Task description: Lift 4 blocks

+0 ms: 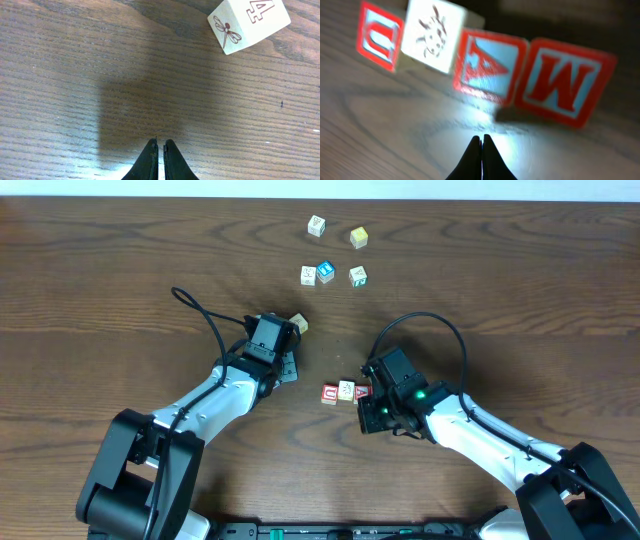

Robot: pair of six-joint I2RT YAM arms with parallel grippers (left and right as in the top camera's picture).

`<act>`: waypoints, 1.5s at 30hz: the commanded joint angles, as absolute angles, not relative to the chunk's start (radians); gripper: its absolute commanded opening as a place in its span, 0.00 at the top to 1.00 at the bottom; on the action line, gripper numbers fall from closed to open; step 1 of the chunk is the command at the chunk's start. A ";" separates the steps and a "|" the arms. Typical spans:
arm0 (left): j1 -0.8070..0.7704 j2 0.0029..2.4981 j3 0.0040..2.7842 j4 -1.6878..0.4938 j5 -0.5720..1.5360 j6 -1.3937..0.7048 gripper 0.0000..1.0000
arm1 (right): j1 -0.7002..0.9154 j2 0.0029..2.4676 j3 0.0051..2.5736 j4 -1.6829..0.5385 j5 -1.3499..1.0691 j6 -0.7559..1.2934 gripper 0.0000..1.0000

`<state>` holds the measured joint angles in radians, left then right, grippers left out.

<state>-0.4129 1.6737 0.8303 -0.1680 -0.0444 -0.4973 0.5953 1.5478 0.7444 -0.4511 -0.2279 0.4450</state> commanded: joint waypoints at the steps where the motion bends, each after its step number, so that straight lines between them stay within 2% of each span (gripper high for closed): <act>1: -0.409 1.679 0.820 -0.170 -0.064 -0.491 0.93 | 0.603 1.557 0.744 -0.458 -0.221 0.456 0.99; 10: -0.409 1.679 0.820 -0.170 -0.064 -0.487 0.93 | 0.601 1.486 0.748 -0.501 -0.118 0.478 0.99; 19: -0.409 1.679 0.820 -0.169 -0.063 -0.487 0.93 | 0.601 1.384 0.752 -0.492 -0.150 0.474 0.99; 22: -0.409 1.679 0.820 -0.169 -0.063 -0.487 0.93 | 0.601 1.380 0.752 -0.445 -0.151 0.463 0.95; 32: -0.409 1.679 0.820 -0.169 -0.063 -0.488 0.92 | 0.596 1.444 0.762 -0.224 -0.141 0.402 0.96; 36: -0.409 1.679 0.820 -0.169 -0.063 -0.487 0.93 | 0.569 1.512 0.782 -0.181 -0.121 0.393 0.99; 45: -0.409 1.679 0.820 -0.170 -0.063 -0.487 0.92 | 0.562 1.641 0.880 -0.139 -0.112 0.332 0.99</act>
